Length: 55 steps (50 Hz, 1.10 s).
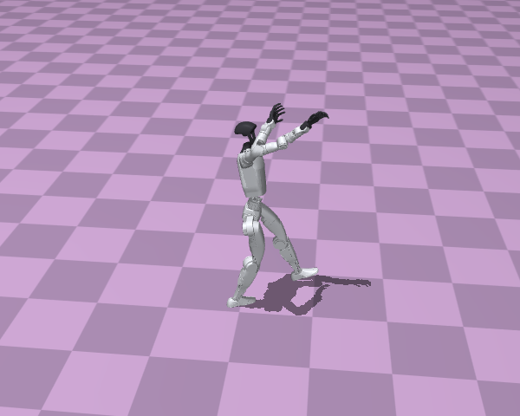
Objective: Kungfu
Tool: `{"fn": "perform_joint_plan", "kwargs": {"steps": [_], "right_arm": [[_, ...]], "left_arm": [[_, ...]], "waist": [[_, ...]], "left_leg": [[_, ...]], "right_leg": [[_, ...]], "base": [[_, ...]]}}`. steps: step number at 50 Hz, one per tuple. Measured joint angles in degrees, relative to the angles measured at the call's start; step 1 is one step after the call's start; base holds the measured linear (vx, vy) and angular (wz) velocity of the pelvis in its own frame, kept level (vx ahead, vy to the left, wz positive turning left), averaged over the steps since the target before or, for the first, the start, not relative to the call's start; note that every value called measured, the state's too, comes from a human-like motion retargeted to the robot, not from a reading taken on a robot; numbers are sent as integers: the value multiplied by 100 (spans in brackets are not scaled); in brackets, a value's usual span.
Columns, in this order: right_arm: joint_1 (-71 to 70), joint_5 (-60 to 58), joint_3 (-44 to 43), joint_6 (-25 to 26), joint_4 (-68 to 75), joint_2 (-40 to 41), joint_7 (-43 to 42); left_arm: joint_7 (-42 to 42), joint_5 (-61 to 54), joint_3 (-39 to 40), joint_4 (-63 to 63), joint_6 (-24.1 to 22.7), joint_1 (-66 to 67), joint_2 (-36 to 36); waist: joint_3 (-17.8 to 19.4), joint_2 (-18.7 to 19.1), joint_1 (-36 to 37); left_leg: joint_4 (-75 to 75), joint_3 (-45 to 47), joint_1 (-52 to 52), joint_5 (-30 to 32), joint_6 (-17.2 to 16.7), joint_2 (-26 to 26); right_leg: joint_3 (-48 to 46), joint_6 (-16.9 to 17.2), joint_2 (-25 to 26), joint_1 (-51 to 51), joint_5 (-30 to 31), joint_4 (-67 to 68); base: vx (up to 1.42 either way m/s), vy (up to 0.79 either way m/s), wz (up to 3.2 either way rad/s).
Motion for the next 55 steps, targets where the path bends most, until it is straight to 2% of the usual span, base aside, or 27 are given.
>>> {"fn": "perform_joint_plan", "kwargs": {"steps": [2, 3, 5, 7, 8, 10, 12, 13, 15, 17, 20, 22, 23, 25, 27, 28, 30, 32, 33, 35, 37, 39, 43, 46, 51, 55], "right_arm": [[-60, -336, 184, -83, -6, 51, -152], [-76, -597, 298, -87, -15, 80, -237], [-11, -659, 515, 159, 48, 112, -432], [320, -307, 359, 123, 115, 175, -293], [582, -79, 136, -8, 106, 234, -133], [1206, 434, -553, -66, 68, 510, 182], [1978, 793, -1083, 219, 291, 1356, 209], [2436, 876, -1238, 262, 462, 1794, 188], [3174, 771, -1440, 237, 777, 2624, 121], [3681, 531, -1368, 260, 1161, 3496, -123], [4186, 347, -942, 209, 1875, 4754, -568], [4428, 612, -498, -15, 2462, 5346, -662], [4556, 831, -243, -155, 2755, 5591, -637], [4882, 1388, 363, -371, 3349, 6093, -533], [5399, 1859, 955, -645, 3718, 6471, -412], [5641, 2013, 1197, -898, 3807, 6568, -343], [6200, 2067, 1405, -1666, 3799, 6655, 24], [6496, 2086, 1659, -2202, 3640, 6702, 527], [6542, 2105, 1734, -2353, 3539, 6691, 806], [6513, 2470, 1965, -2554, 3389, 6688, 1498], [6575, 2976, 1939, -2569, 3514, 6744, 2092], [6715, 3556, 1748, -2537, 3734, 6807, 2348], [6794, 4165, 1294, -2521, 4011, 6840, 2232], [6560, 4179, 1226, -2502, 3878, 6683, 2157], [6384, 4142, 1096, -2270, 3526, 6369, 2284], [6337, 3959, 823, -2036, 3284, 6027, 2339]], "left_arm": [[-425, 245, -14, 3, 410, 106, 119], [-706, 325, -36, -33, 545, 174, 173], [-1138, 543, -122, -78, 622, 282, 157], [-1379, 1363, -210, -167, 653, 399, 154], [-1561, 1966, -280, -263, 684, 470, 217], [-2192, 3103, -634, -630, 656, 506, 678], [-3061, 3909, -929, -970, 416, 765, 1181], [-3493, 4135, -1029, -1035, 251, 999, 1277], [-4316, 4455, -1203, -1154, -130, 1483, 1506], [-5237, 4688, -1449, -1421, -504, 2152, 1976], [-6325, 5268, -1518, -2006, -1106, 3524, 2922], [-6717, 5577, -1164, -2264, -1588, 4645, 3204], [-6877, 5611, -985, -2299, -1755, 5228, 3240], [-7342, 5594, -664, -2181, -2077, 6336, 3086], [-7891, 5549, -693, -2023, -2389, 7224, 2737], [-8157, 5624, -701, -2001, -2528, 7656, 2509], [-8705, 5697, -520, -2086, -2866, 8589, 2062], [-8952, 5343, -376, -2061, -2912, 9408, 1637], [-9040, 5057, -328, -2027, -2891, 9720, 1498], [-9320, 4372, -104, -2030, -2834, 10074, 1330], [-9506, 3976, -37, -2171, -2754, 9979, 1380], [-9592, 3913, -62, -2244, -2730, 9751, 1583], [-9389, 4118, -237, -2369, -2520, 9267, 1904], [-9306, 4110, -271, -2436, -2560, 9158, 1879], [-9359, 3899, -291, -2552, -2635, 9036, 1803], [-9008, 3893, -217, -2511, -2404, 8781, 1675]], "waist": [[-31, 92, 71], [-112, 141, 70], [-215, 251, 114], [-222, 384, 348], [-292, 533, 419], [-422, 987, 257], [-412, 845, 341], [-382, 1080, 322], [-208, 1268, 523], [-36, 1284, 700], [407, 1245, 939], [815, 1159, 1102], [1040, 1112, 1234], [1484, 1065, 1627], [2140, 1043, 2212], [2494, 970, 2501], [2941, 1065, 2815], [3072, 1237, 2526], [2984, 1339, 2129], [3054, 1695, 984], [3368, 1869, 515], [3504, 1732, 536], [3444, 1838, 321], [3402, 1821, 317], [3304, 2002, 244], [3259, 2129, 158]], "left_leg": [[-244, -464, 136, -81, -407, -14], [-177, -516, 173, -93, -377, 0], [189, -355, 316, -389, -394, 89], [218, 359, 670, -119, -593, 323], [217, 629, 765, 247, -879, 505], [1039, 915, 144, 494, -1273, 973], [1370, 2001, 388, 424, -1068, 1140], [1503, 2184, 530, 304, -980, 1328], [1725, 2971, 1030, 99, -849, 1604], [1745, 3844, 1603, 43, -818, 1524], [1327, 4137, 2471, 310, -1309, 853], [1029, 3689, 2650, 654, -1310, -140], [993, 3317, 2702, 782, -1310, -542], [1047, 2385, 2672, 695, -1310, -1245], [1063, 1395, 2868, 114, -1310, -1771], [1043, 976, 3027, -247, -1310, -2069], [1192, 532, 3222, -1203, -1310, -2106], [1207, 733, 3390, -2137, -1245, -1859], [1217, 1029, 3347, -2533, -1053, -1577], [1426, 1119, 3141, -3196, -508, -1311], [1973, 811, 2748, -3452, -557, -1357], [2454, 931, 2478, -3481, -676, -1451], [2269, 974, 2511, -3275, -764, -1287], [2142, 1087, 2573, -3024, -798, -1252], [1583, 1181, 2984, -2691, -664, -1010], [1345, 1015, 3198, -2326, -666, -845]], "right_leg": [[119, -20, -15, 128, -185, 309], [154, -25, -72, 126, -267, 462], [213, -48, -208, 209, -364, 617], [362, 32, -374, 339, -341, 743], [373, 160, -432, 270, -262, 844], [35, 585, -533, -184, 79, 953], [-219, 1257, -1352, -662, 286, 1254], [-794, 1453, -1549, -689, 529, 1102], [-1742, 1770, -2157, -869, 878, 1039], [-2565, 1885, -2955, -1343, 1162, 1181], [-3401, 1686, -4099, -2328, 1580, 1360], [-2996, 1774, -4630, -3391, 2017, 1252], [-2498, 1850, -4606, -3949, 2185, 1143], [-1402, 1924, -4102, -5005, 2410, 842], [-679, 1938, -3210, -5542, 2392, 571], [-314, 2111, -2680, -5707, 2306, 489], [-7, 2134, -1302, -5990, 2372, 459], [149, 2260, -522, -6099, 2734, 144], [65, 2218, -366, -6235, 2786, 133], [-70, 2196, -433, -6544, 2926, 302], [-56, 2182, -297, -6723, 3118, 348], [185, 2259, -78, -6680, 3240, 242], [75, 2260, -301, -6732, 3233, 225], [51, 2170, -330, -6637, 3144, 263], [-293, 2147, -581, -6401, 2712, 437], [-686, 2230, -944, -6177, 2209, 692]], "base": [[74, 20, -223], [69, 23, -200], [64, 30, -193], [66, 47, -252], [43, 48, -263], [23, 49, -264], [3, 48, -312], [3, 61, -282], [-5, 71, -299], [-20, 71, -361], [-36, 74, -433], [-68, 102, -426], [-78, 102, -469], [-74, 93, -562], [-44, 85, -714], [-27, 51, -751], [-3, 18, -677], [13, -1, -385], [6, -10, -104], [-11, -4, 61], [-21, 6, -43], [-9, -14, -107], [-2, -17, 56], [9, -21, 21], [11, -23, 67], [12, -27, 118]]}}
